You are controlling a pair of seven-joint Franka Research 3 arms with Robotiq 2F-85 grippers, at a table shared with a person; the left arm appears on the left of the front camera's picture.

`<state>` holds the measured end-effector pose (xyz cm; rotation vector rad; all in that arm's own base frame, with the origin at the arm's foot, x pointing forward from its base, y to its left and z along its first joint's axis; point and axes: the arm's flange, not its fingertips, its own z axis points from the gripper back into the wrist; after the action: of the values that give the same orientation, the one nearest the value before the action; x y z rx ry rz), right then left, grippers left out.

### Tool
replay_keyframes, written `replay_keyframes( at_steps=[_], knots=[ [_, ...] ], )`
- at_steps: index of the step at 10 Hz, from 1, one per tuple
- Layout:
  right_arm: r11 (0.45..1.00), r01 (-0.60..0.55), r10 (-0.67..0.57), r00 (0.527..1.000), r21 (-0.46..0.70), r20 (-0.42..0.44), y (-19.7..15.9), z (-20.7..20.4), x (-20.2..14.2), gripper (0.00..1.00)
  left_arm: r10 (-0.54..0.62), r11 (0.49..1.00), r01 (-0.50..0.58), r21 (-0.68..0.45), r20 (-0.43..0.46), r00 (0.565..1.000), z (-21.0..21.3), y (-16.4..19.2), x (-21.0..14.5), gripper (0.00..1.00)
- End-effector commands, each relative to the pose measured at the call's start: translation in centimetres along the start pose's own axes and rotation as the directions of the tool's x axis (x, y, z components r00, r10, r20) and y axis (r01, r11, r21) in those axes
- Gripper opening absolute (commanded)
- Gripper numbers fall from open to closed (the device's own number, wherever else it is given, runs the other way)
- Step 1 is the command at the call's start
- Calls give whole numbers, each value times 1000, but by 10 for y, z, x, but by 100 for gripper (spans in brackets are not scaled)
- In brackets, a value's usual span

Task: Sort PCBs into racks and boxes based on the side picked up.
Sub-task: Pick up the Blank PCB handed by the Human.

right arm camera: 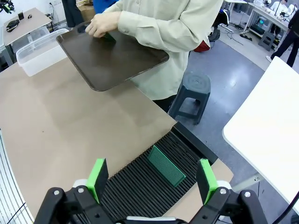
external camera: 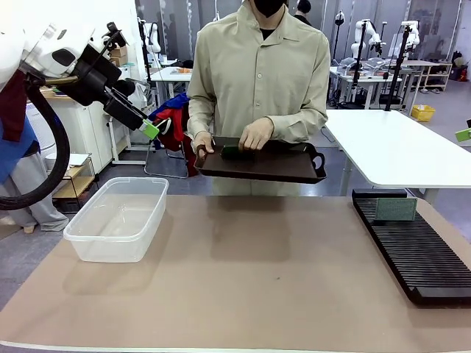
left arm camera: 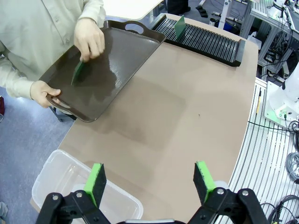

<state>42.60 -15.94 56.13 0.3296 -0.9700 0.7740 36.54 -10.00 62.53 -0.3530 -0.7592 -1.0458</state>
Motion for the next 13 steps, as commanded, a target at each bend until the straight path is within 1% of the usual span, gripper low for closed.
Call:
replay_keyframes(
  at_steps=[1, 13],
  knots=[
    [1000, -3, 3, 1000, 0, -4, 1, -1, 1, 100, 2, 1000, -2, -6, -2, 1000, 1, -1, -1, 100],
    [1000, -3, 3, 1000, 0, -4, 1, -1, 1, 100, 2, 1000, -2, -6, -2, 1000, 1, -1, -1, 100]
  ],
)
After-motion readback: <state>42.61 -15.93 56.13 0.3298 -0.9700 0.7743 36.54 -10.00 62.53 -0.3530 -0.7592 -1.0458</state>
